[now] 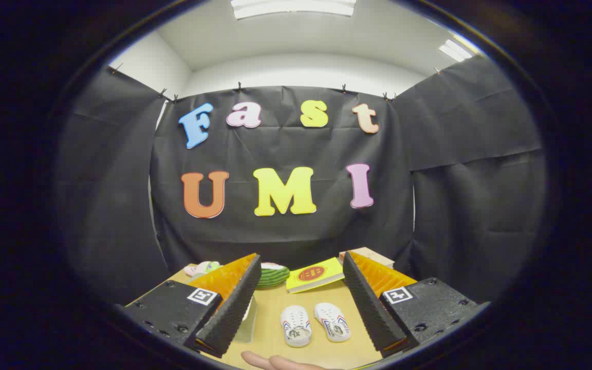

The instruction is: Open the storage box then place both shoes into the box .Put the left shoe in first, then the right shoe, with the right side of both shoes facing outward in a uniform manner.

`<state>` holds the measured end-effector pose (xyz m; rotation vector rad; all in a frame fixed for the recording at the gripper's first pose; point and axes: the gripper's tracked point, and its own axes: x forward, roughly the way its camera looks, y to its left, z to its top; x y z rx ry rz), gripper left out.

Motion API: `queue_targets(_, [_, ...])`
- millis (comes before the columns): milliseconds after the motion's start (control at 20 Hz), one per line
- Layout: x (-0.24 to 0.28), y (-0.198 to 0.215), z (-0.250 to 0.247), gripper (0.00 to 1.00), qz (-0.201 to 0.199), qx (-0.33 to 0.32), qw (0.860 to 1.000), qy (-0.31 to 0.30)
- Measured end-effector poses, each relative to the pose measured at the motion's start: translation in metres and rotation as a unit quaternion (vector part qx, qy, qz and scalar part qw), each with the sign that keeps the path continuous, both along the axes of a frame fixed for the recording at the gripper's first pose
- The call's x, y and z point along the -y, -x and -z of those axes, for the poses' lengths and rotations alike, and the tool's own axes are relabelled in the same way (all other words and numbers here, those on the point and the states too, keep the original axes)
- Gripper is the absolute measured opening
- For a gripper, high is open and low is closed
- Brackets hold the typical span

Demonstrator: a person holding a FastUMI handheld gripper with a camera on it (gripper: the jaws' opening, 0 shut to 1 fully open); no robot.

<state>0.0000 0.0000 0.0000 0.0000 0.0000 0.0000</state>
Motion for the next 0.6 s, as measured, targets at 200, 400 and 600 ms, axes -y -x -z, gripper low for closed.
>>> queue_targets(200, [0.012,-0.002,0.007,1.00,0.009,-0.002,1.000,-0.002])
queue_targets(400, [0.018,-0.006,0.011,1.00,0.009,-0.010,1.000,-0.011])
queue_targets(600, [0.018,-0.008,0.014,1.00,0.006,-0.012,1.000,-0.012])
